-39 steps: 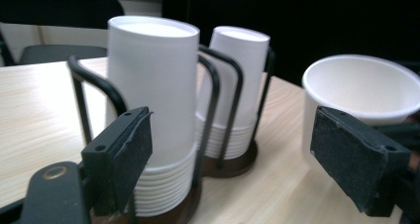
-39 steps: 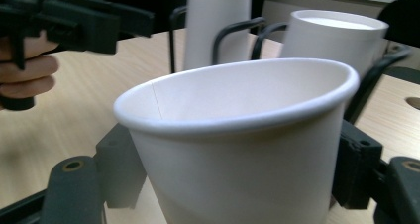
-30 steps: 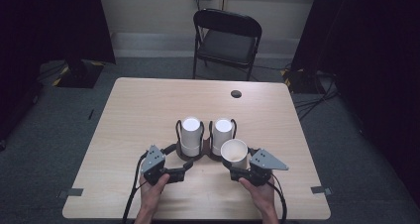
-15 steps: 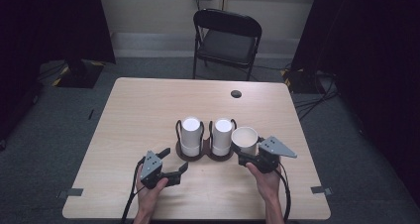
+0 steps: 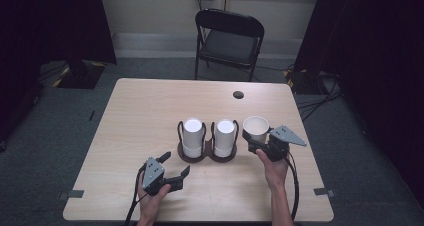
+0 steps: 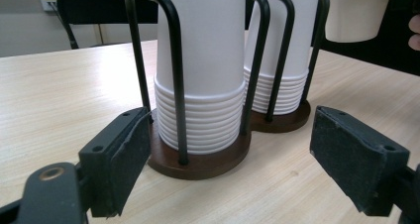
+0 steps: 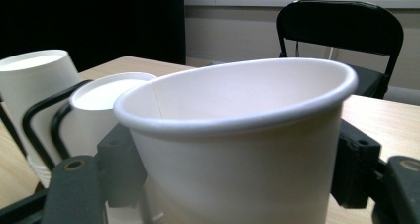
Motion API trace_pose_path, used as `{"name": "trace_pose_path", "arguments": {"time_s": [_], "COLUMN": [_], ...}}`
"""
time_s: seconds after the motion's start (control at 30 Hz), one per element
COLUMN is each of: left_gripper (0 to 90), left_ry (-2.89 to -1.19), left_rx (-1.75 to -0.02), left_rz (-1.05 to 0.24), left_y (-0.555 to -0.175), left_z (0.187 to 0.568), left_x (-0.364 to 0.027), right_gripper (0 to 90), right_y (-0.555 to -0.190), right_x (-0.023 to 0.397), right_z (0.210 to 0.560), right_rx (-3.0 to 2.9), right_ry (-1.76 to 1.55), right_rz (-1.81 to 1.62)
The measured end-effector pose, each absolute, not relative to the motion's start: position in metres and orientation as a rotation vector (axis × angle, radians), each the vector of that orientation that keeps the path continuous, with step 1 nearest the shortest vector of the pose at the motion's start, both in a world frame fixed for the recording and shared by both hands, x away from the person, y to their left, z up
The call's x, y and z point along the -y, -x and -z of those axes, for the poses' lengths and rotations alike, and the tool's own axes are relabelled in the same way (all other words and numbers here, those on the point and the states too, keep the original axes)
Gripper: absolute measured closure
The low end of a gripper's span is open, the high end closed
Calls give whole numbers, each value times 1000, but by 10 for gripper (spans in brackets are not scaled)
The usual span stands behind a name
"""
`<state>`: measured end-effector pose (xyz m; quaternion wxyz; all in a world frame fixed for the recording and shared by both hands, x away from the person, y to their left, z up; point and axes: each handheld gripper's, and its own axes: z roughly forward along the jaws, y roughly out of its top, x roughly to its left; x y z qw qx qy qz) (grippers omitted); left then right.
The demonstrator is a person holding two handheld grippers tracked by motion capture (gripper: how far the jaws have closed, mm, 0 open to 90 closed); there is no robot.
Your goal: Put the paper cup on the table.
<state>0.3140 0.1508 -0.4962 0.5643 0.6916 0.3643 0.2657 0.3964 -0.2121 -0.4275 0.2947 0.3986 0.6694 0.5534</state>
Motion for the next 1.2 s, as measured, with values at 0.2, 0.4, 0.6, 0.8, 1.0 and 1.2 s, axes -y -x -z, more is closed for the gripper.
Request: {"name": "trace_pose_path", "arguments": {"time_s": [0.2, 0.4, 0.6, 0.8, 1.0, 1.2], "left_gripper": [160, 160, 158, 161, 163, 164], "left_ry": [-1626, -1588, -1576, -1599, -1581, -1601], "left_rx": [-855, -847, -824, -829, -848, -844], "left_rz": [-644, -671, -650, -688, -686, -704], "left_y": [-313, -309, -308, -308, -307, -308], "left_z": [496, 497, 498, 497, 497, 497], "left_x": [-150, -152, -154, -150, -151, -149], "right_gripper": [245, 244, 242, 239, 238, 236], "right_y": [-415, -431, -445, -460, -469, -473], "right_x": [214, 223, 230, 229, 226, 226], "right_z": [435, 437, 448, 464, 481, 488], "right_rx": [-1756, -1712, -1708, -1702, -1738, -1751], "right_ry": [-1082, -1125, -1162, -1198, -1255, -1294], "right_rz": [-1446, -1434, -1410, -1405, -1398, -1385]}}
